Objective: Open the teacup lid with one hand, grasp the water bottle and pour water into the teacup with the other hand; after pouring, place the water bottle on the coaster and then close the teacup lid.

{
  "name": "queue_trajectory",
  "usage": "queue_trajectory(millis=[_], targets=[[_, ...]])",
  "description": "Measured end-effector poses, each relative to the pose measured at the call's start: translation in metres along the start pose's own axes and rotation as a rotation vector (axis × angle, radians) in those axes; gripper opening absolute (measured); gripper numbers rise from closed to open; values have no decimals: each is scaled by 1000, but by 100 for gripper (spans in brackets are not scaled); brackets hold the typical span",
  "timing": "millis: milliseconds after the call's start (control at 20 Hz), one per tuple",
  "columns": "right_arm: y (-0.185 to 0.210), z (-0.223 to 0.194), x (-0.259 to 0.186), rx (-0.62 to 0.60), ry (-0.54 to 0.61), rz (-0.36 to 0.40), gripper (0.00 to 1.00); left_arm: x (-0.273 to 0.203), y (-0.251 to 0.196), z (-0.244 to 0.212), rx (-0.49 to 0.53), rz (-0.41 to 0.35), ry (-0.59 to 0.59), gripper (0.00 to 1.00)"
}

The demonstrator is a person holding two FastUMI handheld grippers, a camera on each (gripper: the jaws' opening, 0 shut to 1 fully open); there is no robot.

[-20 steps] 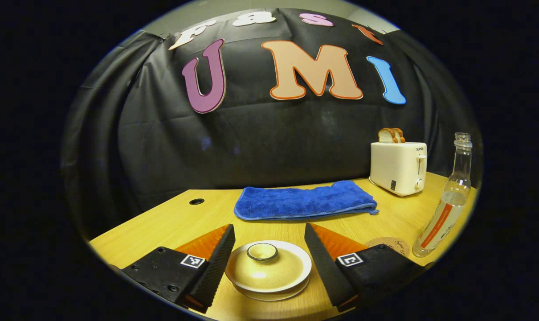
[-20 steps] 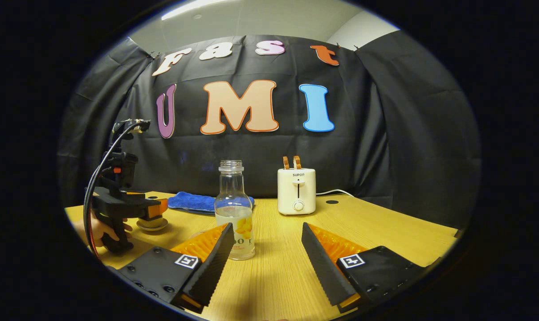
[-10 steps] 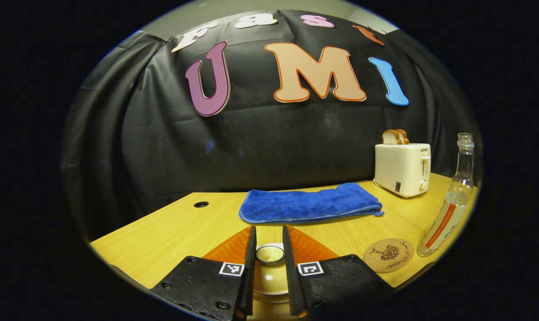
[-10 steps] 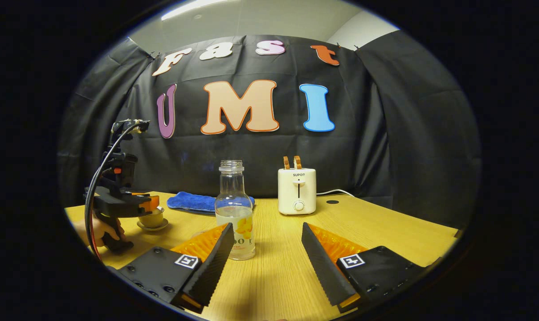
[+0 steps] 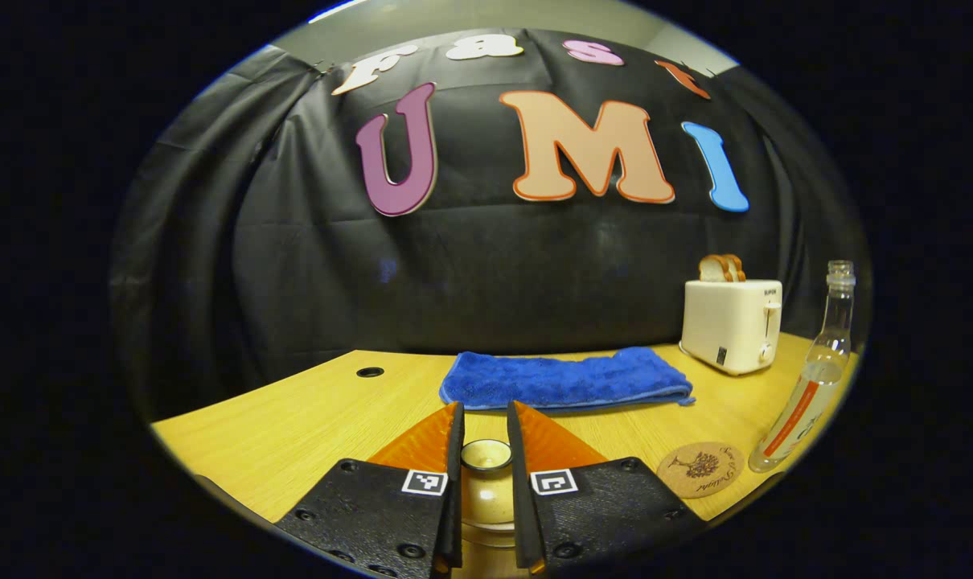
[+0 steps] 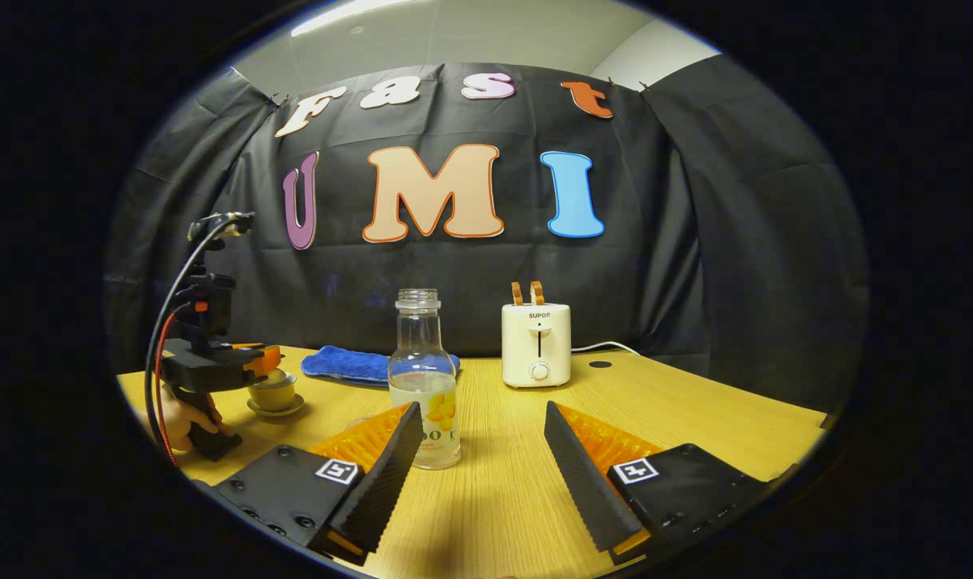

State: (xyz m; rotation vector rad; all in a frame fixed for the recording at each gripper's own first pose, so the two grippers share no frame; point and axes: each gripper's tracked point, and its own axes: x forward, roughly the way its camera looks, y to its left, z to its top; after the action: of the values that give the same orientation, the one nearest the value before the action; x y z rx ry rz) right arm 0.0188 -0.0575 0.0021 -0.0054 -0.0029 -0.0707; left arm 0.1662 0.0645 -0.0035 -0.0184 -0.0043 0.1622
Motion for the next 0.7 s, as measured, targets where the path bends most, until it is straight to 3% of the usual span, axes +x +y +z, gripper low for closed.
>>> queue_trajectory(millis=[250,400,700], targets=[[0,0,0,0,-1,-1,98,-1,1,-3,16,-9,10,20],[14,-1,-1,2,5,64,97,-11,1,-5,16,-12,24,20],[31,-1,5,4,8,111,98,-55,18,-1,16,-29,11,20]])
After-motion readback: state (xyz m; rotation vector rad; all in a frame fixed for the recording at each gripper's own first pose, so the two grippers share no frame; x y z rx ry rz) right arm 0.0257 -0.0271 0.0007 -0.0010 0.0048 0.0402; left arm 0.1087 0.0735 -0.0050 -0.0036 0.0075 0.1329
